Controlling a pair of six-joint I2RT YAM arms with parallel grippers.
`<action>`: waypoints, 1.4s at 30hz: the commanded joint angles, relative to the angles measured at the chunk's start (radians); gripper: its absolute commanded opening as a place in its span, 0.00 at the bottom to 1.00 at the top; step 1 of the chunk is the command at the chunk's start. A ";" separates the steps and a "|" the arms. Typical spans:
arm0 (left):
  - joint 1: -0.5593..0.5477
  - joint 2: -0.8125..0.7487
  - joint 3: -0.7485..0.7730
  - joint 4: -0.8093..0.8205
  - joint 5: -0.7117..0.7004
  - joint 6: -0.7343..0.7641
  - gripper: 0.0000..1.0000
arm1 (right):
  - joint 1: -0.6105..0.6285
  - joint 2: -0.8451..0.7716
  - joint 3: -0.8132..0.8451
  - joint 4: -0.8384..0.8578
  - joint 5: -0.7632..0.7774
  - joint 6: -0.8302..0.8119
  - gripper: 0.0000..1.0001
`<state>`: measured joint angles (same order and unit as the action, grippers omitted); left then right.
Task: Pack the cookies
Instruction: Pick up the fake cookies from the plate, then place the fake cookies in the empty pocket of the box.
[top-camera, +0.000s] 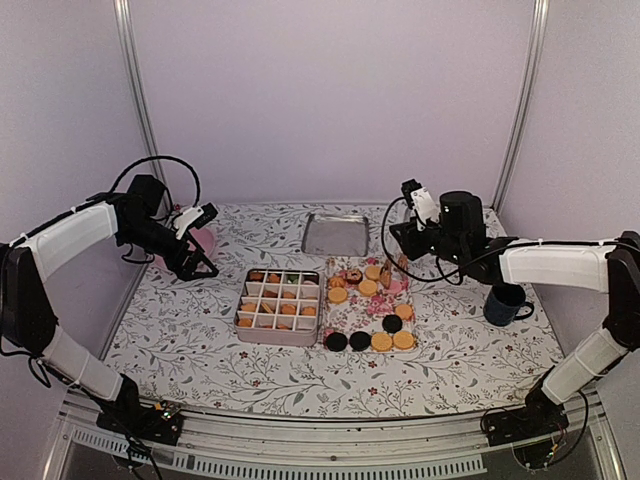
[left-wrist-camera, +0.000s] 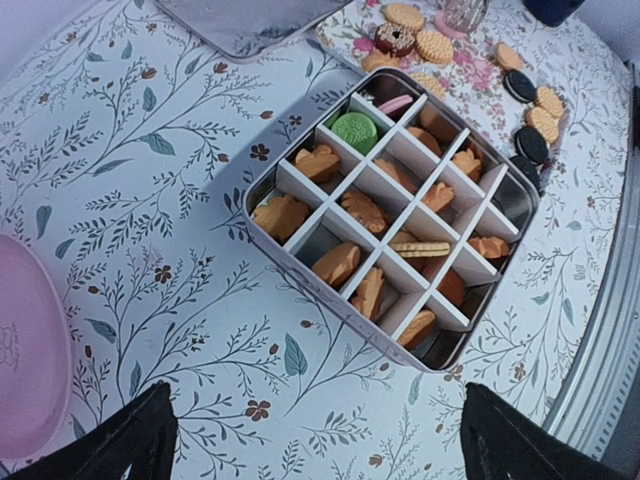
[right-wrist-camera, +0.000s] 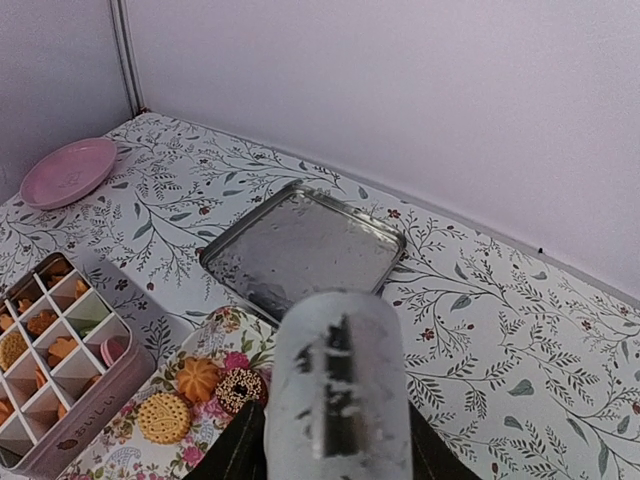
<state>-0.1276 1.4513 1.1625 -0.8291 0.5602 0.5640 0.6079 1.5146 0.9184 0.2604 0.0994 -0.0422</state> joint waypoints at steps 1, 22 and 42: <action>0.007 -0.016 0.023 -0.003 -0.002 -0.006 0.99 | -0.009 0.019 -0.023 0.056 -0.009 0.011 0.41; 0.007 -0.013 0.031 -0.007 -0.002 -0.007 0.99 | -0.010 -0.044 -0.029 0.041 -0.058 0.037 0.09; 0.007 -0.002 0.037 -0.005 0.016 -0.013 0.99 | 0.403 0.056 0.228 0.036 -0.043 0.091 0.10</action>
<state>-0.1276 1.4513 1.1755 -0.8314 0.5621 0.5571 0.9684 1.4876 1.0611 0.2531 0.0643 0.0231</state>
